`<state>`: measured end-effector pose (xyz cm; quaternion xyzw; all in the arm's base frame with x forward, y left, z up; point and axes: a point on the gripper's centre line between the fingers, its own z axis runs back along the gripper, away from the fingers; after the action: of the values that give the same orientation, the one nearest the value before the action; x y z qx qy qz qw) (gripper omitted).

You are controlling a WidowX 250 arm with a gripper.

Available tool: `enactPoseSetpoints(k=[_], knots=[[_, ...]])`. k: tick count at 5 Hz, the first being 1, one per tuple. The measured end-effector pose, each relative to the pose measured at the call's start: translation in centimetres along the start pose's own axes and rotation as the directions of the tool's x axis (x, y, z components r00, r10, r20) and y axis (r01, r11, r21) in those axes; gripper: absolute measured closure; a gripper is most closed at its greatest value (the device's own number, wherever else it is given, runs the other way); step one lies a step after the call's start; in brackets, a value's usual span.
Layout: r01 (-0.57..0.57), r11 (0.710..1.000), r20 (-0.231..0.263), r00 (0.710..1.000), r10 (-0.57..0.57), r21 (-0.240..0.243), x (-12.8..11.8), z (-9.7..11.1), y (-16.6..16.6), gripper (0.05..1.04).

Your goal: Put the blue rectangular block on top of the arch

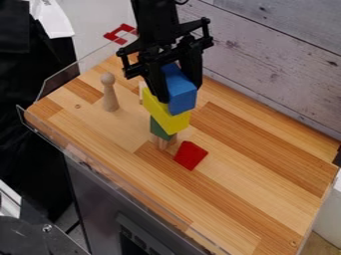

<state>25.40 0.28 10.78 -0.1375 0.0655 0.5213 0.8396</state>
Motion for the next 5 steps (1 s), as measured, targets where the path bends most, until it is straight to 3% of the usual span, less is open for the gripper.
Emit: enactPoseSetpoints(k=[3, 5], knots=[[-0.001, 1.0, -0.019, 1.0, 0.002, 0.029, 0.1, -0.62, 0.27, 0.505], [-0.005, 1.0, -0.013, 1.0, 0.006, 0.014, 0.56, -0.57, 0.27, 0.505]])
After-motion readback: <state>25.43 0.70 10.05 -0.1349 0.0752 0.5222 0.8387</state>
